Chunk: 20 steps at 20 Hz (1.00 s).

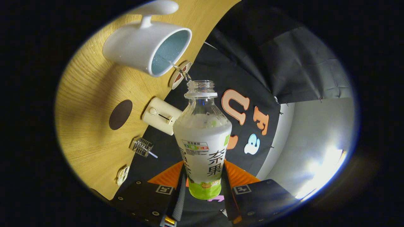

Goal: Take the bottle from table, then pour the juice into the cup, finally place the bottle on the coaster

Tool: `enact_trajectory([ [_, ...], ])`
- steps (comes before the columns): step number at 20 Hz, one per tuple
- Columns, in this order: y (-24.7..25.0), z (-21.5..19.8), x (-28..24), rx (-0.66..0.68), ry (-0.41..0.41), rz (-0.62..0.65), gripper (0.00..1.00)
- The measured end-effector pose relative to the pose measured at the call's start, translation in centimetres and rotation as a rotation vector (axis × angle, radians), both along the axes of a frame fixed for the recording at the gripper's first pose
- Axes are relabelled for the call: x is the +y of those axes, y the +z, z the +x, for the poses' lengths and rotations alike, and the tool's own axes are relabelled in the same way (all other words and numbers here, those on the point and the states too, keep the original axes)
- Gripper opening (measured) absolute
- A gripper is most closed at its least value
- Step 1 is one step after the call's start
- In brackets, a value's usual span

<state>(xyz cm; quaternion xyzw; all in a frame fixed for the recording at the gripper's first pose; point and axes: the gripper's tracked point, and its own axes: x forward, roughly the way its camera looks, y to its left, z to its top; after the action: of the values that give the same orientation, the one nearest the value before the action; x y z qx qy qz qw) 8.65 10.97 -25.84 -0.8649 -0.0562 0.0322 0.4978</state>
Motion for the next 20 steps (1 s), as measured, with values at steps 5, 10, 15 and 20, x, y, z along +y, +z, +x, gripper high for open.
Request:
enact_trajectory([
  [5, 0.4, 0.3, 0.3, 0.002, 0.021, -0.04, 0.54],
  [10, 0.9, 0.7, 0.7, -0.004, 0.048, -0.079, 0.54],
  [15, 1.3, 1.2, 0.9, -0.015, 0.078, -0.102, 0.54],
  [20, 1.4, 1.5, 1.2, -0.025, 0.101, -0.112, 0.54],
])
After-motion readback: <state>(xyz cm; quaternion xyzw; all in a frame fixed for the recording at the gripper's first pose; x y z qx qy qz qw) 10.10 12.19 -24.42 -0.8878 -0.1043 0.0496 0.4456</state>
